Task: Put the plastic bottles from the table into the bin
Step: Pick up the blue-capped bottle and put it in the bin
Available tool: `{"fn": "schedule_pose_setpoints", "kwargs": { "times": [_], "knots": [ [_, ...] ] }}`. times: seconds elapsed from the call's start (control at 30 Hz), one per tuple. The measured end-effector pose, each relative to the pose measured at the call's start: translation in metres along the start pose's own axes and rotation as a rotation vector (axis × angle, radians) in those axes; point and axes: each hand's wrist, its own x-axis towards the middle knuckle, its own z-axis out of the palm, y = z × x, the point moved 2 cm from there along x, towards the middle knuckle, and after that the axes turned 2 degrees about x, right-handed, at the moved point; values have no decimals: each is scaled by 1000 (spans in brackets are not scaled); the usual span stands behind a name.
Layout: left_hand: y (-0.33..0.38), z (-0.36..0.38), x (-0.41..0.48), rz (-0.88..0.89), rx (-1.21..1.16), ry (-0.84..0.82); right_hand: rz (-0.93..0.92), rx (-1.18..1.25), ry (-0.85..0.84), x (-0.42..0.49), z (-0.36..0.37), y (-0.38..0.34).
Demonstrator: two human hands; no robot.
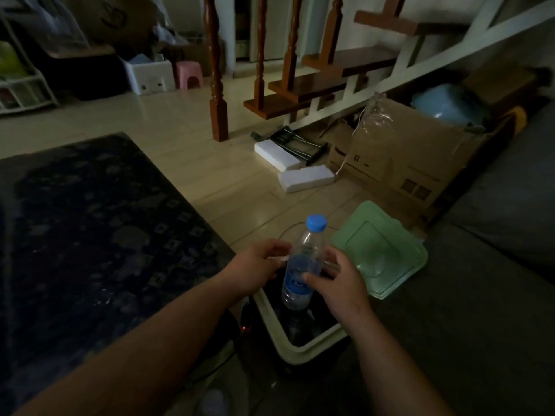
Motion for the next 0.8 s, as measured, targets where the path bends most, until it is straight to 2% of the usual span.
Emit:
{"fn": "schedule_pose_setpoints", "kwargs": {
  "times": [0.13, 0.43, 0.6, 0.8],
  "knots": [
    [-3, 22, 12, -19, 16, -72, 48, -9, 20, 6, -12, 20],
    [-22, 32, 15, -80, 95, -106, 149, -10, -8, 6, -12, 46],
    [-15, 26, 8, -88, 178, -42, 234, -89, 52, 3, -25, 44],
    [-10, 12, -6, -48, 210, -6, 186, -130, 42, -2, -18, 24]
  ]
}}
